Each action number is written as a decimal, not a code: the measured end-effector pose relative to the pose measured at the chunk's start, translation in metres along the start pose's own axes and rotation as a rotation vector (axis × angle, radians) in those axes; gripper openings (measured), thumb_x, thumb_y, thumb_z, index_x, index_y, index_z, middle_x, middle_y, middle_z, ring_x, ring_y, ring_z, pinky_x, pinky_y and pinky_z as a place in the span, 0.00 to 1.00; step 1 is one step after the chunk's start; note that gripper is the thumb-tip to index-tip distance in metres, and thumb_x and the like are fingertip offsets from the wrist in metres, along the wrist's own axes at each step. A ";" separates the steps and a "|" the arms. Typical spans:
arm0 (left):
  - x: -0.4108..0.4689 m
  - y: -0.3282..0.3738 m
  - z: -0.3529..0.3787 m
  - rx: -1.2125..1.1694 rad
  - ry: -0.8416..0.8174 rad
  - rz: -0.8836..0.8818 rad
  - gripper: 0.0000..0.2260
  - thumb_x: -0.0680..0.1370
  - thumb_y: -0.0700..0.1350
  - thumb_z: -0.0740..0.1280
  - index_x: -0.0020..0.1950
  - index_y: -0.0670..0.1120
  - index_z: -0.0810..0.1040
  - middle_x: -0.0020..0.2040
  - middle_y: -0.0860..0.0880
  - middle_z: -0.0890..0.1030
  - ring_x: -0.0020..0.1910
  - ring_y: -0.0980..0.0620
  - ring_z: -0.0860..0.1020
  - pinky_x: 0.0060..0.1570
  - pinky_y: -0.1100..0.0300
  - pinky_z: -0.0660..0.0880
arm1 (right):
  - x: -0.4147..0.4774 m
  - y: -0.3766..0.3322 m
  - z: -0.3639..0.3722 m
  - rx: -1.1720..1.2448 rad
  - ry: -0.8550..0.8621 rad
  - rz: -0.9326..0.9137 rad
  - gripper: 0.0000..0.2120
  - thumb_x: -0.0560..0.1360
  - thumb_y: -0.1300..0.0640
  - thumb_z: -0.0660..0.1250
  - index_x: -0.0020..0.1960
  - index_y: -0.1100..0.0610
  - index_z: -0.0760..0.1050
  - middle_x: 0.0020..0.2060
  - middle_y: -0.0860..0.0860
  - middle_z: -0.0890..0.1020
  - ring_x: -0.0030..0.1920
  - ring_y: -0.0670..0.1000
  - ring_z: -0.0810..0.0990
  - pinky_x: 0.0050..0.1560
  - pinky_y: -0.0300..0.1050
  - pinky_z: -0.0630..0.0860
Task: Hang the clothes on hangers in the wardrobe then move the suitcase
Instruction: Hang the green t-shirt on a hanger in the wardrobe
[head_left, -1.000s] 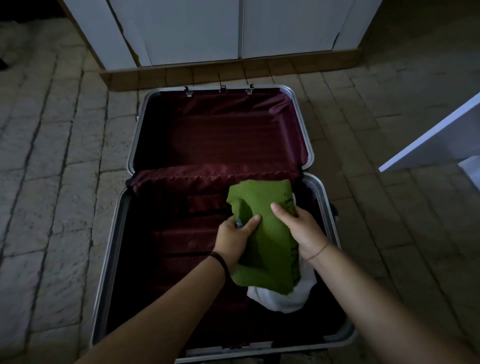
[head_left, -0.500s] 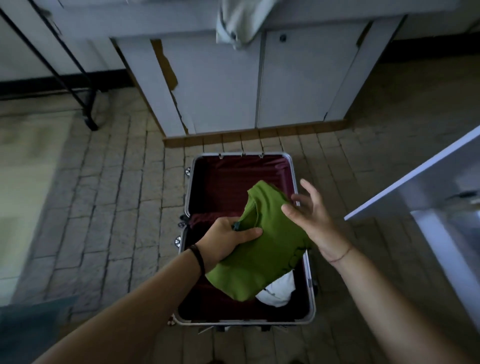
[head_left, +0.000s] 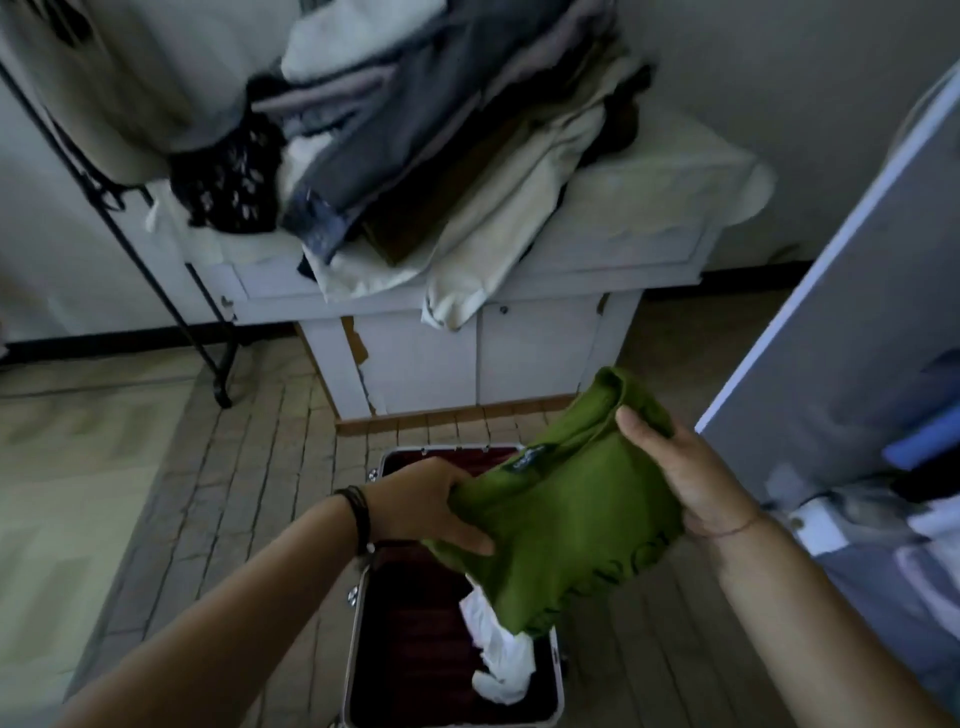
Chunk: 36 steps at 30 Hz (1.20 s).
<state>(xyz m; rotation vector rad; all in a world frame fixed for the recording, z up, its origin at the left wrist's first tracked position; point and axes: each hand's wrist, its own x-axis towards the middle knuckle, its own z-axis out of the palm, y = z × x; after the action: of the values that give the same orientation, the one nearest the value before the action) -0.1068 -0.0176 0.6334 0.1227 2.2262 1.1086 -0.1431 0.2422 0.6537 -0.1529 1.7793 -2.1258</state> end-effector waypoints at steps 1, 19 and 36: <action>-0.006 0.010 -0.004 -0.056 0.014 0.019 0.16 0.67 0.49 0.77 0.52 0.49 0.81 0.49 0.52 0.84 0.48 0.53 0.82 0.52 0.60 0.79 | -0.008 -0.019 -0.006 0.011 0.042 -0.045 0.38 0.48 0.38 0.81 0.52 0.58 0.80 0.45 0.56 0.85 0.45 0.54 0.85 0.38 0.43 0.80; 0.023 0.212 0.020 -0.894 -0.010 0.436 0.15 0.76 0.36 0.66 0.62 0.40 0.75 0.55 0.39 0.81 0.47 0.46 0.83 0.41 0.58 0.80 | -0.105 -0.136 -0.099 -0.177 0.643 -0.390 0.09 0.79 0.56 0.61 0.48 0.54 0.80 0.42 0.49 0.86 0.45 0.48 0.84 0.46 0.40 0.80; 0.082 0.292 0.041 -0.371 -0.254 0.537 0.18 0.71 0.34 0.72 0.60 0.35 0.77 0.55 0.39 0.82 0.54 0.41 0.81 0.55 0.50 0.78 | -0.189 -0.186 -0.132 -0.461 0.990 -0.584 0.09 0.77 0.62 0.64 0.50 0.51 0.81 0.49 0.48 0.84 0.54 0.50 0.81 0.59 0.46 0.74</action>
<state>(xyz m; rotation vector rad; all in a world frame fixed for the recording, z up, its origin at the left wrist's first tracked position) -0.2029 0.2259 0.7914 0.6914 1.7674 1.6654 -0.0472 0.4556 0.8355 0.3896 3.1058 -2.2983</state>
